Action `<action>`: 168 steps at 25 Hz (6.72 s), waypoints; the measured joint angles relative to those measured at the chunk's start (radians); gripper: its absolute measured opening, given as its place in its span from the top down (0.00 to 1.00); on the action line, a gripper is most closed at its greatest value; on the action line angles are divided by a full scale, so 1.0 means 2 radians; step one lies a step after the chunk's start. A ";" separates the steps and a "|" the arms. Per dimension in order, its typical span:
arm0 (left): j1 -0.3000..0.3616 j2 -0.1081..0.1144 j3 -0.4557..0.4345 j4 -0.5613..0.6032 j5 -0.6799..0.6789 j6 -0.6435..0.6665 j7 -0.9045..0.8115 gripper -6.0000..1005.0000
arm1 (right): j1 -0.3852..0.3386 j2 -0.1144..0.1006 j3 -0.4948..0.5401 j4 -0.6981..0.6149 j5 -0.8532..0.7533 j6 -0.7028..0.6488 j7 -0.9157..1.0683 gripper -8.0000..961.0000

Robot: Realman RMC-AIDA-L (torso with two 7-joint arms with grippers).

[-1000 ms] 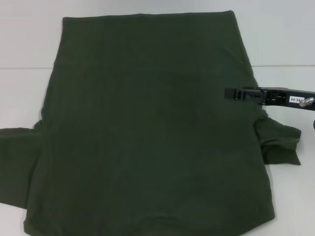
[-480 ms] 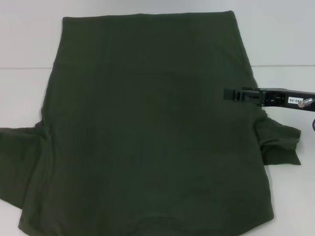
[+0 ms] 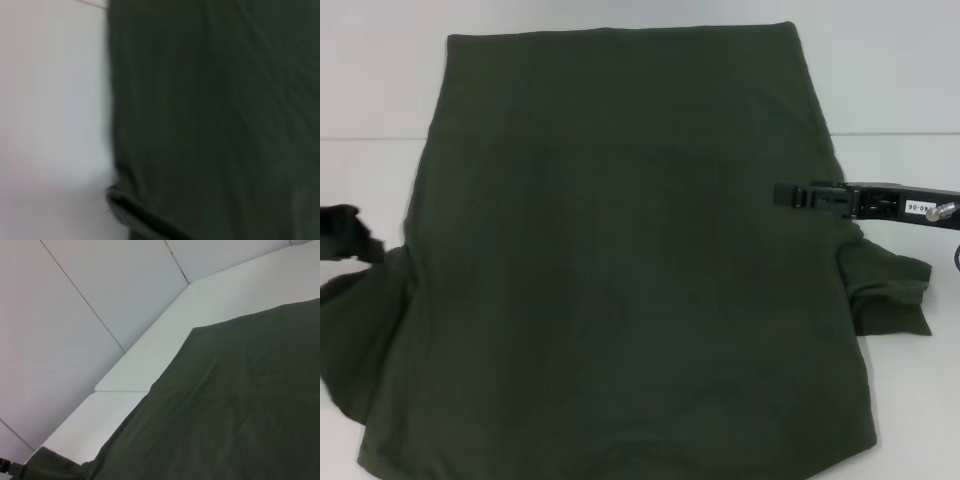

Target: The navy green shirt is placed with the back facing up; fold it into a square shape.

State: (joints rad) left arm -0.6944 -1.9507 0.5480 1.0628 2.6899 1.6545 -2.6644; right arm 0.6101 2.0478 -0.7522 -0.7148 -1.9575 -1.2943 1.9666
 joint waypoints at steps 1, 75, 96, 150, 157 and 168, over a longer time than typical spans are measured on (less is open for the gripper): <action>-0.004 -0.003 0.001 -0.001 0.000 0.000 -0.005 0.98 | 0.000 0.000 0.000 0.000 0.000 0.001 0.000 0.04; 0.134 -0.080 -0.011 -0.137 -0.380 -0.065 0.472 0.28 | 0.021 -0.068 0.036 -0.006 -0.255 -0.052 0.256 0.05; 0.142 -0.080 -0.011 -0.138 -0.387 -0.061 0.472 0.28 | 0.043 -0.062 0.030 0.020 -0.258 0.000 0.263 0.05; 0.144 -0.083 -0.023 -0.144 -0.387 -0.062 0.470 0.28 | 0.040 -0.053 0.022 0.014 -0.281 -0.017 0.276 0.06; 0.144 -0.084 -0.023 -0.145 -0.387 -0.065 0.471 0.28 | 0.032 -0.058 0.031 0.009 -0.278 -0.051 0.276 0.07; 0.144 -0.085 -0.023 -0.145 -0.388 -0.065 0.472 0.28 | 0.035 -0.053 0.041 0.012 -0.274 -0.039 0.272 0.10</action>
State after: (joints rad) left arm -0.4065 -2.1215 0.5017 0.7730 1.9143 1.5251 -1.7209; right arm 0.6805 1.9426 -0.6704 -0.6904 -2.5064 -1.3720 2.5106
